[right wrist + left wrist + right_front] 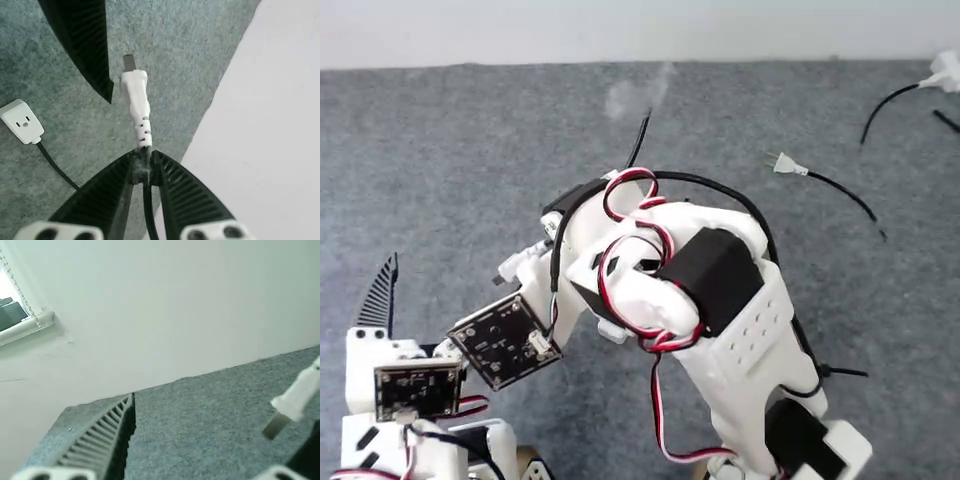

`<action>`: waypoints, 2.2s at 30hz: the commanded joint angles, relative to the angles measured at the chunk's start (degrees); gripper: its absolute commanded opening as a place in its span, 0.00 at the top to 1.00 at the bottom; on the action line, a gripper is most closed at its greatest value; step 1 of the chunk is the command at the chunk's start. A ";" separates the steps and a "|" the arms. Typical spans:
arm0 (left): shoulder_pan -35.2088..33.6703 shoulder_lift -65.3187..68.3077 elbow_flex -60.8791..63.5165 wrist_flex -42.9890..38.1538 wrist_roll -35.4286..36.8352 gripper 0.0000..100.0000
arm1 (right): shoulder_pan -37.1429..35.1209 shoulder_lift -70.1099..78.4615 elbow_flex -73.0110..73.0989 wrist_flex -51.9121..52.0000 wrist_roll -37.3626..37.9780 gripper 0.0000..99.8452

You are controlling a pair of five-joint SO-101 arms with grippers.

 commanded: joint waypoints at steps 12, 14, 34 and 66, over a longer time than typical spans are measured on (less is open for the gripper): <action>0.09 -0.26 11.12 -15.21 -0.09 0.50 | -0.75 -1.80 0.00 2.51 -2.29 0.99; 0.09 -0.26 12.62 -16.70 -0.09 0.50 | -0.75 -1.80 0.00 2.51 -2.29 0.99; 7.03 -0.35 21.23 -21.19 -1.05 0.50 | -0.75 -1.63 0.00 2.42 -6.15 0.99; 2.81 -0.70 4.00 6.07 -10.46 0.50 | 13.67 6.99 9.14 2.24 -13.89 0.99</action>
